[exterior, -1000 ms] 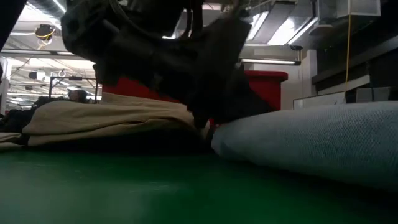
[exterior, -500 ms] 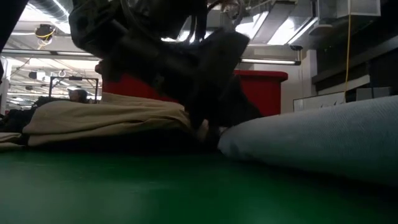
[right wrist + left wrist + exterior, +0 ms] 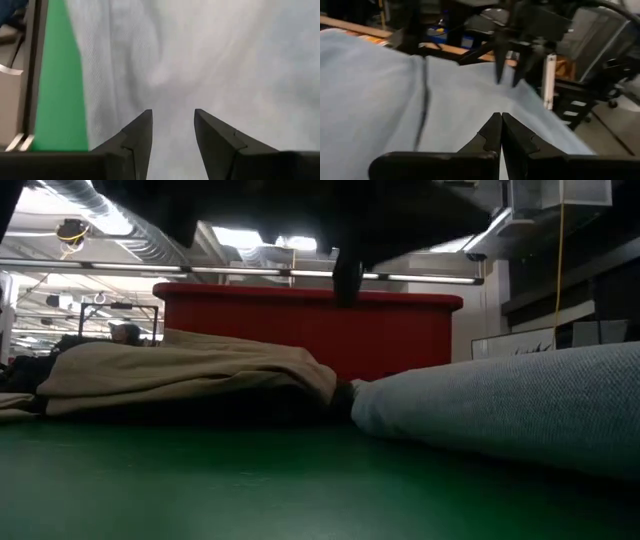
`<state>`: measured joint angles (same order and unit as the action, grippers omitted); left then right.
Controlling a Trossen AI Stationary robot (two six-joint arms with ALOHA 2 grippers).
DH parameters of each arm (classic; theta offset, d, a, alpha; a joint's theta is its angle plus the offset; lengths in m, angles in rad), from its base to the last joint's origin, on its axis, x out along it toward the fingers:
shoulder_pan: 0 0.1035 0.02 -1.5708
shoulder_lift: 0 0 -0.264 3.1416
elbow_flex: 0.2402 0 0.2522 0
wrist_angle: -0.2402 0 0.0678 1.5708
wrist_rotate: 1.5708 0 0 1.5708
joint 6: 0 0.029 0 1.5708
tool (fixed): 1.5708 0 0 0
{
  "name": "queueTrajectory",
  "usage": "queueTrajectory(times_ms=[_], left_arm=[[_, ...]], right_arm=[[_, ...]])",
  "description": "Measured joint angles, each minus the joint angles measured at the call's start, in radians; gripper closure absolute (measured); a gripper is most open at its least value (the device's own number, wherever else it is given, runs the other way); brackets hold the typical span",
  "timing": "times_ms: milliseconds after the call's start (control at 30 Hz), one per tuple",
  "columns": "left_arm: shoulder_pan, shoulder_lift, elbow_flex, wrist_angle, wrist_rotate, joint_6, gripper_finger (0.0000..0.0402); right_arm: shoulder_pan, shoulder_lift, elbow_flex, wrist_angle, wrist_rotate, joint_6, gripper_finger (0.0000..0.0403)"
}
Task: Fold Laundry from Bin
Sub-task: Fold the light blue pants
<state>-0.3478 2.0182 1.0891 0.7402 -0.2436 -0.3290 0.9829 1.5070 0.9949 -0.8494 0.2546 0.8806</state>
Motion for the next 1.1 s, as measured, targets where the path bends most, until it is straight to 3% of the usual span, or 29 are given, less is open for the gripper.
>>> queueTrajectory(times_ms=[267,567,1100], left_arm=[[-0.063,0.0,0.025,-0.004,-0.008,0.0,0.0395],[-0.106,0.013,0.025,-0.128,-0.068,0.0,0.0395],[-0.104,0.175,0.026,0.004,-0.07,-0.033,0.0395]], right_arm=[[-0.007,0.0,0.002,0.061,0.176,-0.046,0.0256],[-0.065,0.0,0.002,0.099,0.19,-0.053,0.0256],[-0.245,0.0,0.002,0.099,0.235,-0.2,0.0256]])
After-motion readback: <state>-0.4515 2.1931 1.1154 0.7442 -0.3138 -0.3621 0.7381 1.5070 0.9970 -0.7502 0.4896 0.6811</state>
